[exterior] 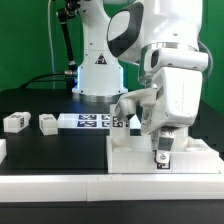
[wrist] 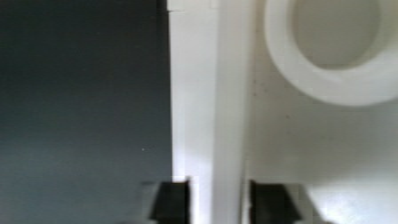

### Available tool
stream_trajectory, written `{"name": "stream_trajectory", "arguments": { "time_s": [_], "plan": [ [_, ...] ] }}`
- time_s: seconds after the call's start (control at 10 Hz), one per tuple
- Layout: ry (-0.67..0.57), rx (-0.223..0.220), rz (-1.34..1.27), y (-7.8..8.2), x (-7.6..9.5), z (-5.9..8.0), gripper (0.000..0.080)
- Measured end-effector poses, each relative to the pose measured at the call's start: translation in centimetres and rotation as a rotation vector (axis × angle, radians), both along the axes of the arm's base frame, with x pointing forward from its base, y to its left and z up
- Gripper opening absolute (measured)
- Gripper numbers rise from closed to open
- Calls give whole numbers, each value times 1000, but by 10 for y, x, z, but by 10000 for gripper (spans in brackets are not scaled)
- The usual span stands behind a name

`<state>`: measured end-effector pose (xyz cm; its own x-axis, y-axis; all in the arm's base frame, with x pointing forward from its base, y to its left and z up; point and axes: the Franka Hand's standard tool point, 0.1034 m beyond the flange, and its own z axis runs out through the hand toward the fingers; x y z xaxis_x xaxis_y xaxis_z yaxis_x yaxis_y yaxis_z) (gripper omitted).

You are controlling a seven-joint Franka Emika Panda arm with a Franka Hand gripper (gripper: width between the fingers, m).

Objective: Assemble square table

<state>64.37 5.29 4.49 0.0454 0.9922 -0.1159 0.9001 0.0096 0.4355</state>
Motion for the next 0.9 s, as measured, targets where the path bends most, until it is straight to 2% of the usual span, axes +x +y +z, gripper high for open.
{"name": "stream_trajectory", "arguments": {
  "time_s": [0.1, 0.2, 0.3, 0.4, 0.5, 0.9],
  "plan": [
    [0, 0, 0, 0, 0, 0, 284],
    [0, 0, 0, 0, 0, 0, 420],
    [0, 0, -1, -1, 0, 0, 420],
    [0, 0, -1, -1, 0, 0, 584],
    [0, 0, -1, -1, 0, 0, 629],
    [0, 0, -2, -1, 0, 0, 649]
  ]
}}
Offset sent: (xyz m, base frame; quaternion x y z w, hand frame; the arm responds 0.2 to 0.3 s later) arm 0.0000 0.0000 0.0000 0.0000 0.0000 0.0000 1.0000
